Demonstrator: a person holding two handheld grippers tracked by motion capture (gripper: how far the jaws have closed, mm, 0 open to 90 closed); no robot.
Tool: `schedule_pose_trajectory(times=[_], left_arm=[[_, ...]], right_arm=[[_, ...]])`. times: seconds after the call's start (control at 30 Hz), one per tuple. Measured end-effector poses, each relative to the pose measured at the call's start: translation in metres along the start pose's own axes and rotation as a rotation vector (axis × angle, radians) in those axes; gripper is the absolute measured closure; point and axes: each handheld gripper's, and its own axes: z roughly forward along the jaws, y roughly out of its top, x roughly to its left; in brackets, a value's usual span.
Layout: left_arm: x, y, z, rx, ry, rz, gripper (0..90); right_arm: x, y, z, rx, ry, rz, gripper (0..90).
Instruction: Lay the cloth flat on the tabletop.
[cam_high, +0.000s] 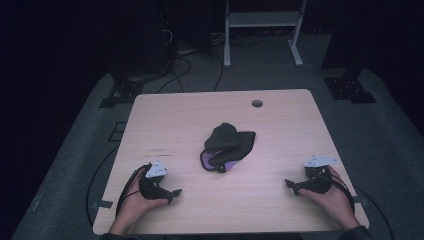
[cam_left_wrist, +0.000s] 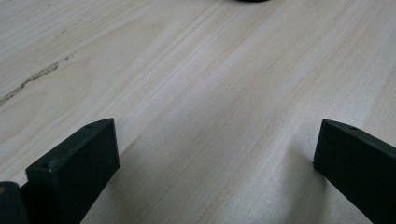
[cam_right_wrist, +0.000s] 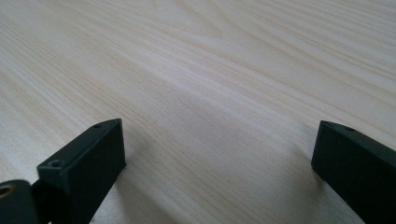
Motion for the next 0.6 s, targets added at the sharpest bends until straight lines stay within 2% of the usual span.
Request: schedule_pose_trajectory(times=[0.23, 0.27, 0.37, 0.4, 0.43, 0.47, 0.53, 0.6], left_arm=[[0.0009, -0.0015, -0.0024, -0.010, 0.022, -0.019, 2.0], [0.0017, -0.0025, -0.0041, -0.023, 0.036, -0.032, 6.9], [0.0032, -0.0025, -0.0058, -0.031, 0.042, -0.040, 16.9], [0.0045, -0.0014, -0.0087, -0.031, 0.032, -0.059, 22.0], [0.0045, -0.0014, -0.0087, -0.031, 0.032, -0.059, 26.1], [0.0060, 0.0002, -0.0099, -0.050, 0.001, -0.090, 28.4], [0.0064, 0.0032, -0.0097, -0.068, -0.003, -0.090, 30.9], [0.0064, 0.0074, -0.0093, -0.076, 0.001, -0.073, 32.1]], right_arm=[[-0.0002, -0.0001, -0.0001, 0.000, 0.002, -0.002, 1.8], [-0.0003, -0.0001, -0.0001, 0.000, 0.002, -0.003, 1.8], [-0.0004, -0.0002, -0.0003, 0.001, 0.004, -0.005, 1.8], [-0.0004, -0.0001, -0.0001, 0.000, 0.003, -0.004, 1.8], [-0.0004, -0.0001, -0.0001, 0.000, 0.003, -0.004, 1.8], [-0.0004, -0.0001, -0.0002, 0.000, 0.003, -0.004, 1.8], [-0.0005, -0.0003, -0.0003, 0.001, 0.003, -0.004, 1.8], [-0.0006, -0.0002, -0.0003, 0.000, 0.003, -0.004, 1.8]])
